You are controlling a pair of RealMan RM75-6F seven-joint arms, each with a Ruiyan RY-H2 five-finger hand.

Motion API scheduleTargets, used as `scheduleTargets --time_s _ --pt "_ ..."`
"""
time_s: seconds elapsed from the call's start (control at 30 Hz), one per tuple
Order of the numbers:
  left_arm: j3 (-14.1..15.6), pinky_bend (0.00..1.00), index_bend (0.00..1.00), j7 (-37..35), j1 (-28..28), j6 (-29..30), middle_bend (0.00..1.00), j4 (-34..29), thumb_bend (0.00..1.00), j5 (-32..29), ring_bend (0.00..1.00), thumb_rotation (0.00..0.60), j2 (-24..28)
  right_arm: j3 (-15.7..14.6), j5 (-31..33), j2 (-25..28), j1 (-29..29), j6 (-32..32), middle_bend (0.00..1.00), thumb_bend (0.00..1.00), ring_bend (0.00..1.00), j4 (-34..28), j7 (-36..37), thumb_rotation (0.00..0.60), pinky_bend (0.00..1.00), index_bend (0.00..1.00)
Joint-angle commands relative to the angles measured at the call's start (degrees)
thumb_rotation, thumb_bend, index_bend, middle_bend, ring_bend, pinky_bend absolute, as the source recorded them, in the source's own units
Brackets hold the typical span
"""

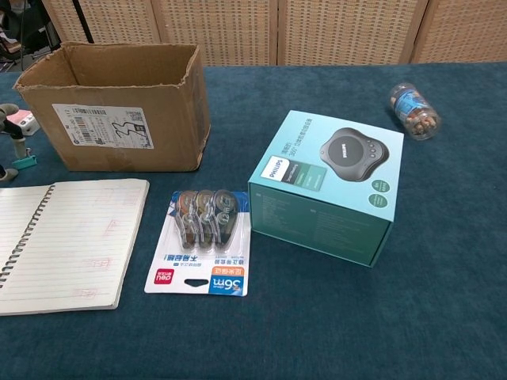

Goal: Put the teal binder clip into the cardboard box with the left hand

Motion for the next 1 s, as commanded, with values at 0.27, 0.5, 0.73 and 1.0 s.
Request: scheduleTargets --time_s 0.27,0.5,0.73,1.0 --pt "-0.6 0.0 0.59 -0.53 0.09 1.07 0.0 0.86 0.38 0.96 0.0 0.6 -0.69 -0.03 -0.02 0.07 0.03 -0.05 0.0 0.16 0.0 0.0 0.19 0.6 0.0 0.02" --pt "-0.81 0.0 0.62 -0.61 0.27 1.64 0.0 0.81 0.4 1.65 0.0 0.6 -0.46 -0.02 -0.16 0.11 -0.02 0.14 0.0 0.16 0.0 0.02 0.47 0.6 0.0 0.02" --pt "-1.2 0.0 0.63 -0.22 0.66 3.14 0.0 -1.21 0.41 2.33 0.0 0.6 0.82 -0.06 -0.13 0.12 -0.03 0.09 0.0 0.16 0.0 0.04 0.57 0.6 0.0 0.02" --pt "-1.46 0.0 0.63 0.5 1.37 5.75 0.0 -5.05 0.42 3.32 0.0 0.6 3.06 0.06 0.14 0.17 0.02 -0.06 0.0 0.16 0.0 0.06 0.71 0.6 0.0 0.02"
